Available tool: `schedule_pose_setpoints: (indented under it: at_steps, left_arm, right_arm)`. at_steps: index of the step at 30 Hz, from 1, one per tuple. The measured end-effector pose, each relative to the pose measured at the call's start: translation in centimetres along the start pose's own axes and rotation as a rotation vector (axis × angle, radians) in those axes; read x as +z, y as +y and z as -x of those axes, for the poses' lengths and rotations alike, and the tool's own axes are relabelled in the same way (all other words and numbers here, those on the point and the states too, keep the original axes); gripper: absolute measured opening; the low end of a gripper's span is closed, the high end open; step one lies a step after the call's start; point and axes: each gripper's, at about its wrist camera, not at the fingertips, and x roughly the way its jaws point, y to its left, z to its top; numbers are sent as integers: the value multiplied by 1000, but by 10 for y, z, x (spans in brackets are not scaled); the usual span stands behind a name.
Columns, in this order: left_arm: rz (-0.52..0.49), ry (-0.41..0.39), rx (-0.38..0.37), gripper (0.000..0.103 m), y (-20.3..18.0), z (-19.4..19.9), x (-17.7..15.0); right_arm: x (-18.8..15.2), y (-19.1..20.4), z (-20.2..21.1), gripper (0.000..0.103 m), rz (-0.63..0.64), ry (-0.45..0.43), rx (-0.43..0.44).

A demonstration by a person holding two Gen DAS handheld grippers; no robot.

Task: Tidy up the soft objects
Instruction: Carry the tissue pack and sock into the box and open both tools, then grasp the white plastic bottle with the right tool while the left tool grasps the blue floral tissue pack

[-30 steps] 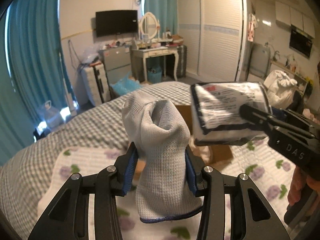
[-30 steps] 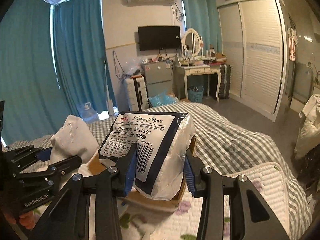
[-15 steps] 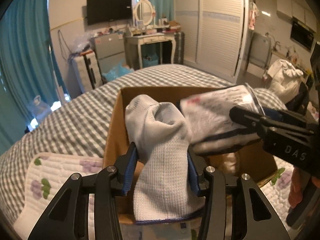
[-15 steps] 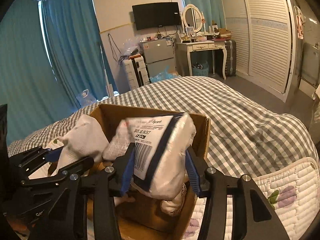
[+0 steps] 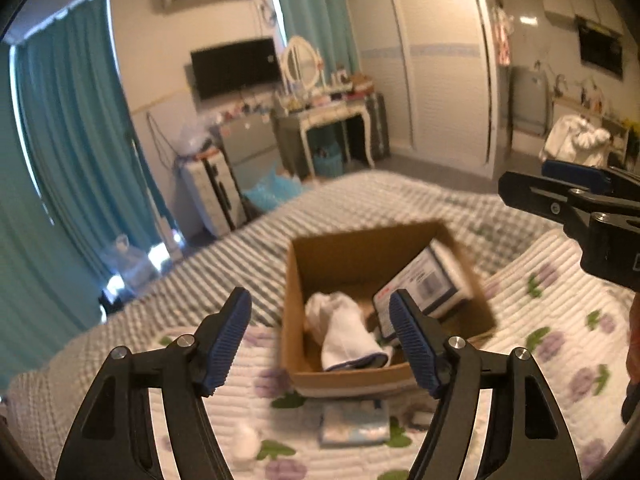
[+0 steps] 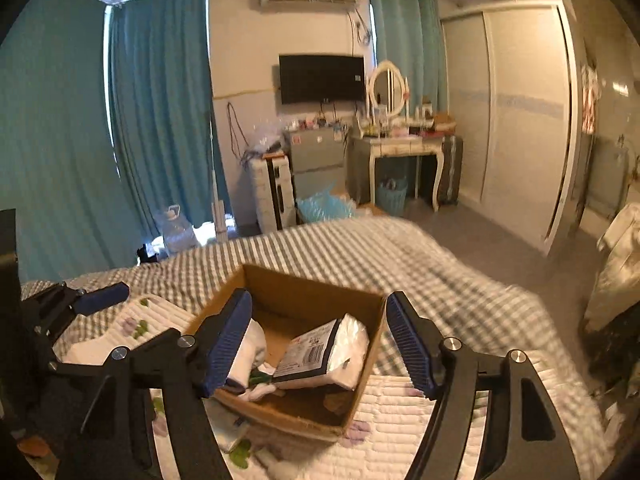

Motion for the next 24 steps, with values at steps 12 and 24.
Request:
schedule_pose_setpoints:
  at_steps: [12, 24]
  left_arm:
    - [111, -170, -17, 91, 42, 124, 1]
    - [119, 12, -42, 91, 28, 38, -79]
  right_arm:
    - [-7, 38, 106, 88, 68, -18, -11]
    - [-99, 56, 12, 88, 103, 195, 25]
